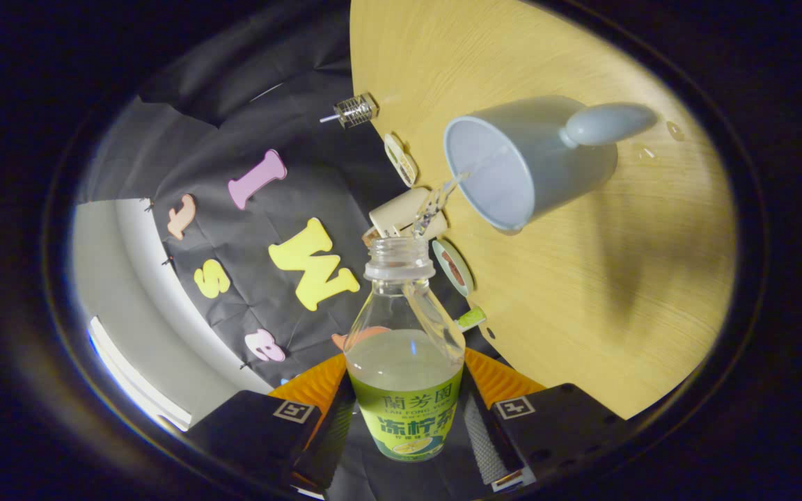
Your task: Take the bottle from table, then pour the juice into the cup, finally place the bottle on the coaster
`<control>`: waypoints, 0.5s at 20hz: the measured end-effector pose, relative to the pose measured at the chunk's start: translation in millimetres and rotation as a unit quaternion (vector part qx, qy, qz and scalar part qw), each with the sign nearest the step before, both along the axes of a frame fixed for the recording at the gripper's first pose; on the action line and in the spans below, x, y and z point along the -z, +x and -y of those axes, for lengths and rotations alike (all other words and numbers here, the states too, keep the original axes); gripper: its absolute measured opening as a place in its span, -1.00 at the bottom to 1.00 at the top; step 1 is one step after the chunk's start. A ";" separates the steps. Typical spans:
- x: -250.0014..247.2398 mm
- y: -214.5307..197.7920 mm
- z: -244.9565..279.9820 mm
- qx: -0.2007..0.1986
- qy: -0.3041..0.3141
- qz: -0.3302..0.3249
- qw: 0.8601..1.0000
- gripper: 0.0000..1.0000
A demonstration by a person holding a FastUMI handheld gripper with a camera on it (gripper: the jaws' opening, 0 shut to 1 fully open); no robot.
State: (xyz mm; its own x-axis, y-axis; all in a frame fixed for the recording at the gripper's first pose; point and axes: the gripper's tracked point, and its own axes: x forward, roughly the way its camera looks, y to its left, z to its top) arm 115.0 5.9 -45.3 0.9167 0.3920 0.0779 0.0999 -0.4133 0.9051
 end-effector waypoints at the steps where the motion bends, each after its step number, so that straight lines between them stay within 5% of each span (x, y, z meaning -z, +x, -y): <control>1: -0.4 0.0 0.3 -0.001 -0.001 0.000 1.000 0.58; 10: -9.1 -1.1 8.8 -0.003 0.035 0.002 0.999 0.58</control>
